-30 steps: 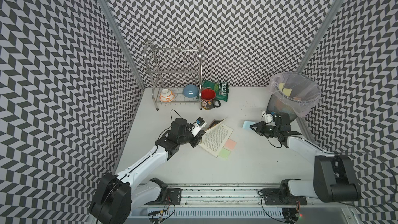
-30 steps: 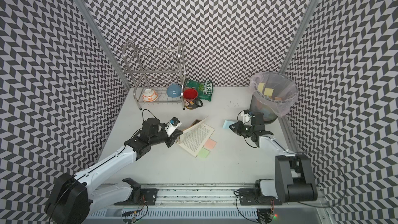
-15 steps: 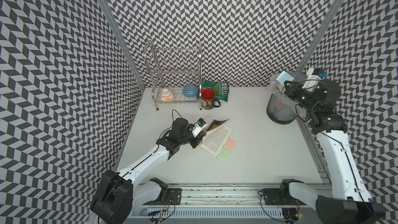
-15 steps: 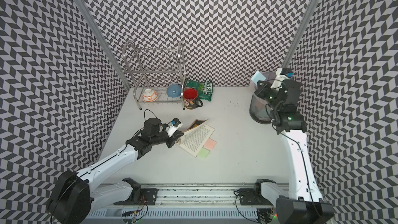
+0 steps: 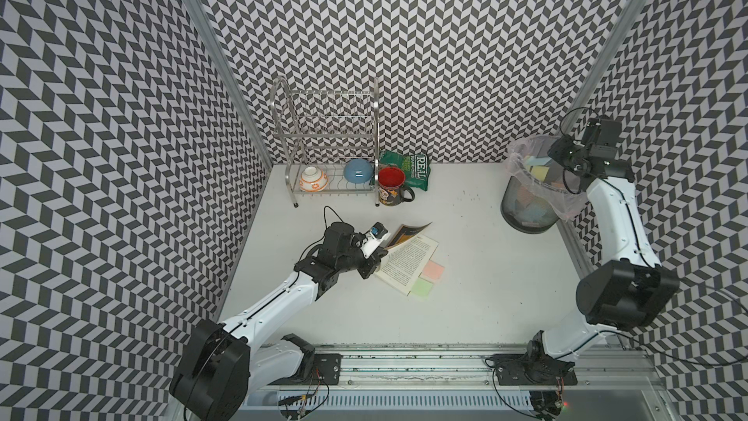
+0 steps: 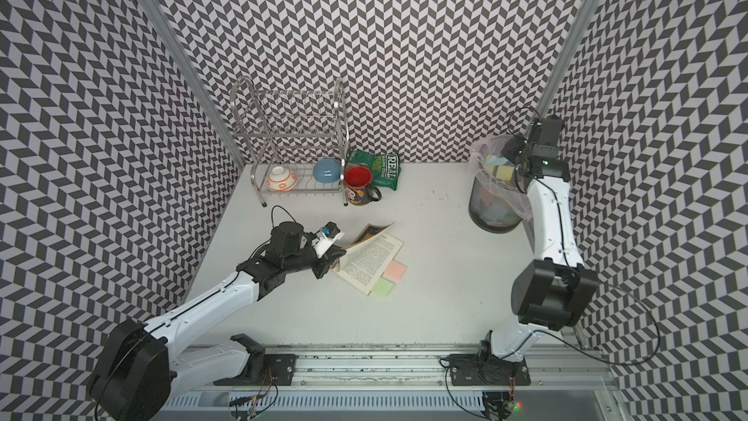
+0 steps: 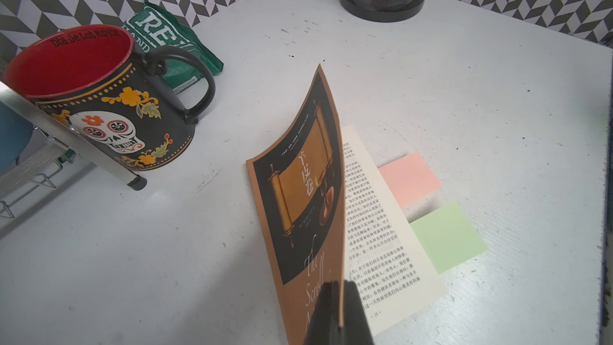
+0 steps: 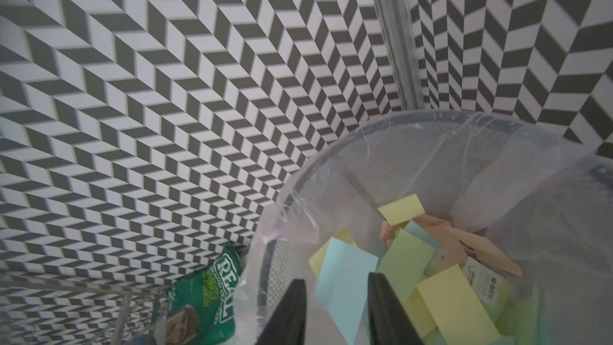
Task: Peel off the used sticky note
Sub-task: Place the note in the trash bin, then open the book at the center of the board.
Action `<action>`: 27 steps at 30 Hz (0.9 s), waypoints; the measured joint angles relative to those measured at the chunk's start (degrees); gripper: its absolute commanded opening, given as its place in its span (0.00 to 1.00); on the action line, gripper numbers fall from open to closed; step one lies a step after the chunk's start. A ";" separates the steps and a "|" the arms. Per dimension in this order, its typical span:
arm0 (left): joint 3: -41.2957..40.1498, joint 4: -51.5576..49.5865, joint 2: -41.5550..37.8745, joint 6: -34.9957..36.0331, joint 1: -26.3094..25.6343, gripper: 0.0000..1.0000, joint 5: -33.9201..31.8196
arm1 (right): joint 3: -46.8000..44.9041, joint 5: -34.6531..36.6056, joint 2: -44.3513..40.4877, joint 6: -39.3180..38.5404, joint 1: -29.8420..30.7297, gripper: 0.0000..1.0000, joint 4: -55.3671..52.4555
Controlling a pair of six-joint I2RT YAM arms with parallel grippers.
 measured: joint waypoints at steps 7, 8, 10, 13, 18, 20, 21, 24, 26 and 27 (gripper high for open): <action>0.00 -0.02 0.00 0.00 0.00 0.00 -0.04 | 1.90 -1.60 0.61 -0.76 0.02 0.67 -2.38; 0.00 0.00 0.00 0.02 -0.02 0.00 -0.04 | 1.90 -1.99 -0.11 -0.74 0.02 0.67 -2.45; 0.00 -0.02 0.11 0.04 -0.20 0.02 -0.02 | 1.66 -2.97 -2.32 -0.70 0.37 0.67 -2.38; 0.04 -0.37 0.66 0.63 -0.76 0.59 0.07 | -1.90 -4.96 -8.57 -0.39 1.57 0.69 -0.94; 3.34 -4.15 0.44 1.64 -1.07 1.00 0.07 | -14.05 -7.82 -22.10 0.92 9.86 0.69 4.46; 6.84 -6.80 0.00 2.19 -0.57 1.00 0.13 | -20.65 -8.90 -26.47 1.68 14.75 0.69 7.50; 8.52 -7.61 -0.15 2.49 -0.13 1.00 0.22 | -24.13 -9.46 -28.17 2.14 17.14 0.70 8.83; 12.70 -8.35 -0.48 2.84 2.49 1.00 0.33 | -36.39 -11.37 -31.58 4.44 24.57 0.70 12.28; 13.22 -7.65 -0.37 2.67 4.85 0.98 -1.01 | -44.85 -12.39 -32.48 6.62 29.29 0.71 14.73; 13.11 -7.41 0.15 2.49 5.92 0.96 -2.12 | -49.86 -12.83 -33.00 8.35 31.89 0.73 16.31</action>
